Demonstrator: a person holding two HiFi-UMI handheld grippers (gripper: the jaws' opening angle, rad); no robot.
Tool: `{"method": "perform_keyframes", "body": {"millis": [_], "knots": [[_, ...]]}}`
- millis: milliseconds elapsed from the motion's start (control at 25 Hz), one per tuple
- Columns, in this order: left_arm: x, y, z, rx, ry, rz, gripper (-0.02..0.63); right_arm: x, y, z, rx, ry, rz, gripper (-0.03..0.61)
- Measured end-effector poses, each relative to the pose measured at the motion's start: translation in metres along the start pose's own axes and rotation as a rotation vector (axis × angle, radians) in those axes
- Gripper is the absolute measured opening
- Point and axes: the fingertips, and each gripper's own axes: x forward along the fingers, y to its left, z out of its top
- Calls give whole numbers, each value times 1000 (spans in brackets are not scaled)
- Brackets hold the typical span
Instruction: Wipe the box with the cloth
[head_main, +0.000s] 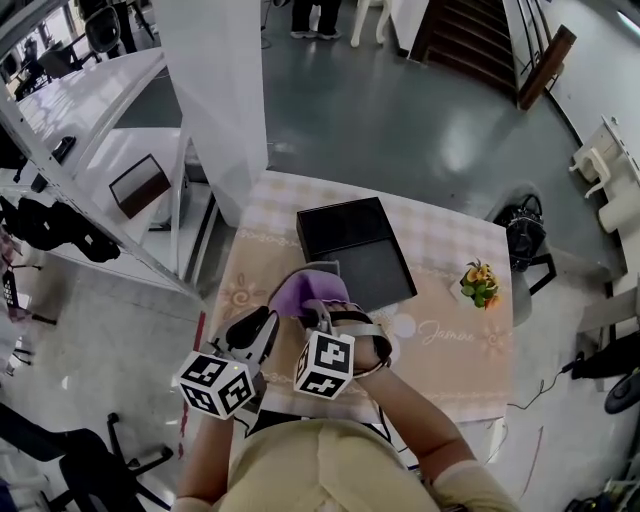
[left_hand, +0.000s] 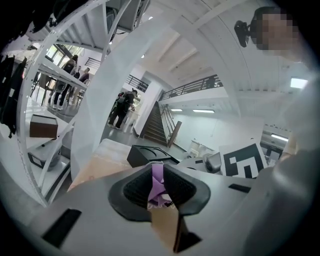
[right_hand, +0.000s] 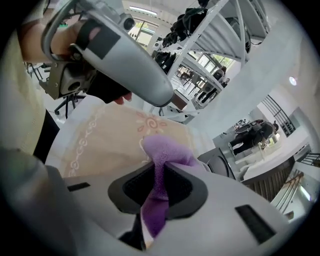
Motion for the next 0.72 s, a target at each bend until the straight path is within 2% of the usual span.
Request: {"method": "perform_keyframes", "body": {"millis": [480,720], "knots": [[12,-3,6,36,30,-39,74,-32,14,-2,223,-133,87,72],[18,-2,13,49,39,-48,74,-51,11,-6,316,-216,96,72]]}}
